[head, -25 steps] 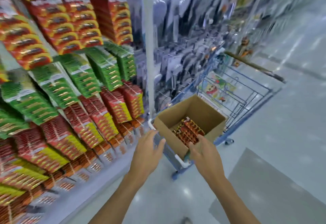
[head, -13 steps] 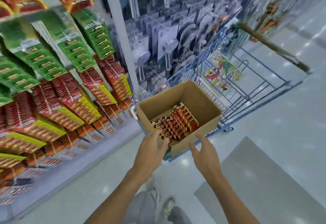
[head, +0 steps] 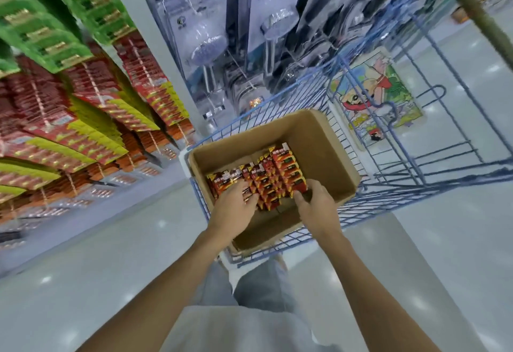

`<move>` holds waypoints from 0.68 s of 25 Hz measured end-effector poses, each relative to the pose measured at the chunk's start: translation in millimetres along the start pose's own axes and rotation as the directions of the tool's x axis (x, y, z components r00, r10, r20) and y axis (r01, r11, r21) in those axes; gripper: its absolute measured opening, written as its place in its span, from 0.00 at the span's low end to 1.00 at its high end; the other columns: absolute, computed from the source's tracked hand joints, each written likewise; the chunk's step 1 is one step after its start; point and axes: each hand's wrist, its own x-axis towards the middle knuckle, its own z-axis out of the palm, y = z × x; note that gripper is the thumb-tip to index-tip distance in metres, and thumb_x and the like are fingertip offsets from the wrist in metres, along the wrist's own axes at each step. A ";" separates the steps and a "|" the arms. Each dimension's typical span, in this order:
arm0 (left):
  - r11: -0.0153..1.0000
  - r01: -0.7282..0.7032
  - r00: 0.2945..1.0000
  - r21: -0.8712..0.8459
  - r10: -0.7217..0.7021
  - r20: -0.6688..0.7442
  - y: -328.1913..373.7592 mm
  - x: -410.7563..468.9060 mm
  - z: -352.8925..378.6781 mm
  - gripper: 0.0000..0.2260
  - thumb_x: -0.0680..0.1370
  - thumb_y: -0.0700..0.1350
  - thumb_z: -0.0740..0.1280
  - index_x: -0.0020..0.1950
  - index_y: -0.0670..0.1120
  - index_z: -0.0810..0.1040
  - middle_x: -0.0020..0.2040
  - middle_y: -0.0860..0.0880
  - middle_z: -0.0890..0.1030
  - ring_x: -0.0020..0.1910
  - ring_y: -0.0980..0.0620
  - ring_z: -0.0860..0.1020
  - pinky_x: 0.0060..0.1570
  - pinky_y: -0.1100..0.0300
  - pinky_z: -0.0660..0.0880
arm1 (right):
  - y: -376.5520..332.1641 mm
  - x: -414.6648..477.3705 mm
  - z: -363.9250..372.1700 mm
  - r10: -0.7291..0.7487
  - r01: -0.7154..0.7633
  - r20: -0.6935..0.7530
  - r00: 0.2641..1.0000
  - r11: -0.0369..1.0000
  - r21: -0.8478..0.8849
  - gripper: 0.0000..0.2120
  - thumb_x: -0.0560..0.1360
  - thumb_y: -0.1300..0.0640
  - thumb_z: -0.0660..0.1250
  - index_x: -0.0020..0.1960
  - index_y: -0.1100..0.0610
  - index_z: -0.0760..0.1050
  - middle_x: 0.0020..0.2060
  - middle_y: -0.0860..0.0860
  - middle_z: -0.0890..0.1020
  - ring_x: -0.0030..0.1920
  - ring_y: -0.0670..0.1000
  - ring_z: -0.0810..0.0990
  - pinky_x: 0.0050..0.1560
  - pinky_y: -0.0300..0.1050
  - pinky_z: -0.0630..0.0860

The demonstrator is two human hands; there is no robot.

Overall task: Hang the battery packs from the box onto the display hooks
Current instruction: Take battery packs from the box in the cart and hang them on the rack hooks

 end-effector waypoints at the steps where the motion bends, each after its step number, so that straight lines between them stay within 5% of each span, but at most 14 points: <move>1: 0.999 0.036 0.999 -0.004 -0.036 -0.009 -0.8 8.7 5.1 0.20 0.84 0.51 0.65 0.75 0.46 0.72 0.71 0.48 0.77 0.69 0.49 0.76 0.61 0.60 0.71 | 1.3 17.0 -1.2 0.010 -0.010 0.030 1.000 1.000 -0.011 0.17 0.82 0.50 0.65 0.69 0.55 0.72 0.61 0.54 0.79 0.62 0.57 0.78 0.63 0.54 0.76; 4: 0.982 0.183 0.982 -0.041 -0.185 -0.037 -5.0 34.7 25.3 0.19 0.84 0.50 0.65 0.74 0.46 0.72 0.63 0.46 0.81 0.59 0.48 0.81 0.52 0.62 0.73 | 4.9 64.0 1.0 -0.003 0.016 0.135 0.991 0.995 -0.096 0.16 0.83 0.52 0.65 0.67 0.56 0.72 0.61 0.55 0.79 0.62 0.58 0.78 0.63 0.54 0.75; 8: 0.915 0.362 0.929 -0.177 -0.369 -0.010 -17.5 72.0 66.8 0.16 0.85 0.50 0.64 0.71 0.45 0.73 0.41 0.49 0.81 0.38 0.52 0.80 0.33 0.62 0.69 | 16.9 119.8 18.6 0.010 0.034 0.238 0.971 0.983 -0.180 0.16 0.82 0.51 0.65 0.65 0.58 0.72 0.60 0.57 0.79 0.60 0.60 0.79 0.62 0.56 0.77; 13: 0.807 0.517 0.849 -0.285 -0.527 0.048 -45.8 127.6 130.6 0.13 0.84 0.48 0.65 0.68 0.45 0.76 0.57 0.49 0.80 0.56 0.49 0.79 0.52 0.57 0.72 | 30.2 185.5 63.4 0.109 0.015 0.340 0.934 0.939 -0.344 0.21 0.82 0.53 0.64 0.72 0.60 0.67 0.66 0.60 0.74 0.66 0.62 0.76 0.65 0.54 0.72; 17: 0.750 0.565 0.812 -0.344 -0.579 0.070 -69.7 166.7 169.7 0.07 0.84 0.44 0.65 0.61 0.47 0.78 0.58 0.47 0.81 0.56 0.49 0.79 0.53 0.59 0.71 | 38.4 229.5 104.9 0.156 0.001 0.350 0.924 0.912 -0.410 0.30 0.81 0.51 0.65 0.77 0.62 0.59 0.74 0.61 0.67 0.72 0.63 0.70 0.71 0.55 0.68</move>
